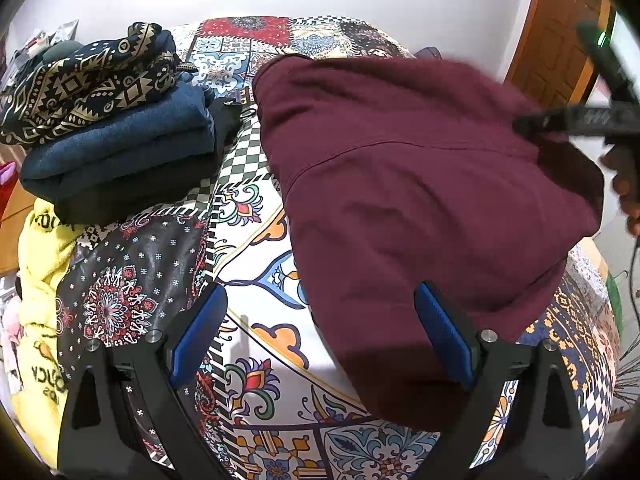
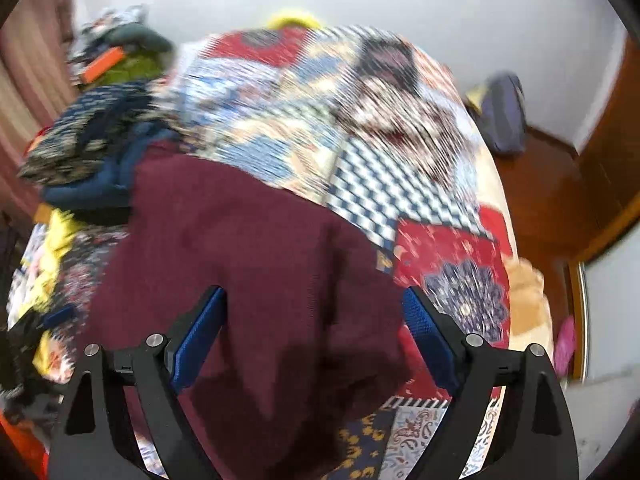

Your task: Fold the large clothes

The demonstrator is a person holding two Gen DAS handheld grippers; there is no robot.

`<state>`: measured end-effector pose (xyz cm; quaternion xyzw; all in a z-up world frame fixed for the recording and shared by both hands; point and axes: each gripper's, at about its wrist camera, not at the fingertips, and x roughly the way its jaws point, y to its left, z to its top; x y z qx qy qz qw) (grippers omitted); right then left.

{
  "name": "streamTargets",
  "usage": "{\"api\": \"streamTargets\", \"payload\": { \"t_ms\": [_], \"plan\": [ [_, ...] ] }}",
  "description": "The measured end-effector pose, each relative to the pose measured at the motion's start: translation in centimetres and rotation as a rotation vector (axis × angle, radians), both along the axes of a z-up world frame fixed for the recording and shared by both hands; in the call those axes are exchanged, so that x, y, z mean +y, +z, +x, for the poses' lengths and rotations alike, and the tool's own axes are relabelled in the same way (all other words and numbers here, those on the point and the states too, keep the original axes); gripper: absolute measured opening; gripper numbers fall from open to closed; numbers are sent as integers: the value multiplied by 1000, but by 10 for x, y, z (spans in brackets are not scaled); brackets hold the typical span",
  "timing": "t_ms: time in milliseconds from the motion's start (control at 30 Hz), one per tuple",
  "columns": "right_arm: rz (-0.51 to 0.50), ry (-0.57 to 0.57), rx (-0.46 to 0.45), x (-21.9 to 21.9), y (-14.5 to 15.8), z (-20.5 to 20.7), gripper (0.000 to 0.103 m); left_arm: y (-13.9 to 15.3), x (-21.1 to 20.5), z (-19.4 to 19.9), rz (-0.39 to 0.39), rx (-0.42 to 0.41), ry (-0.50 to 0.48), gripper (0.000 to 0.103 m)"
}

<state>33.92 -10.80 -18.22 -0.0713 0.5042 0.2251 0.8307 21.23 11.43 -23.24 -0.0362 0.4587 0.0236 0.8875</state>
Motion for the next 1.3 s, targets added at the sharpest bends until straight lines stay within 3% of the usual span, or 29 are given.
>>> {"api": "streamTargets", "payload": {
  "t_ms": [100, 233, 433, 500, 667, 767, 900, 1000, 1067, 1200, 1300],
  "plan": [
    [79, -3, 81, -21, -27, 9, 91, -1, -1, 1, -2, 4, -2, 95],
    [175, -54, 153, -37, -26, 8, 91, 2, -4, 1, 30, 6, -8, 95],
    [104, -17, 48, -33, 5, -12, 91, 20, -3, 2, 104, -26, 6, 95],
    [109, 9, 13, -35, 15, -19, 91, 30, 3, 5, 87, -40, 28, 95],
    [174, 46, -6, -42, 28, -31, 93, 36, 25, 20, -77, -13, 61, 95],
    [211, 56, 37, -41, 16, -27, 93, 26, 33, 32, -195, 24, 68, 95],
    [242, 24, 160, -44, -22, -13, 94, 3, 36, 47, -369, 96, 74, 95],
    [380, -26, 301, -60, -53, -1, 103, -15, 41, 54, -502, 133, 86, 95],
    [475, -50, 392, -68, -73, 7, 103, -25, 45, 58, -593, 148, 89, 96],
    [507, -62, 416, -68, -83, 16, 103, -39, 45, 70, -696, 181, 84, 99],
    [506, -74, 423, -65, -84, 24, 103, -41, 40, 79, -710, 181, 69, 101]
  ]
}}
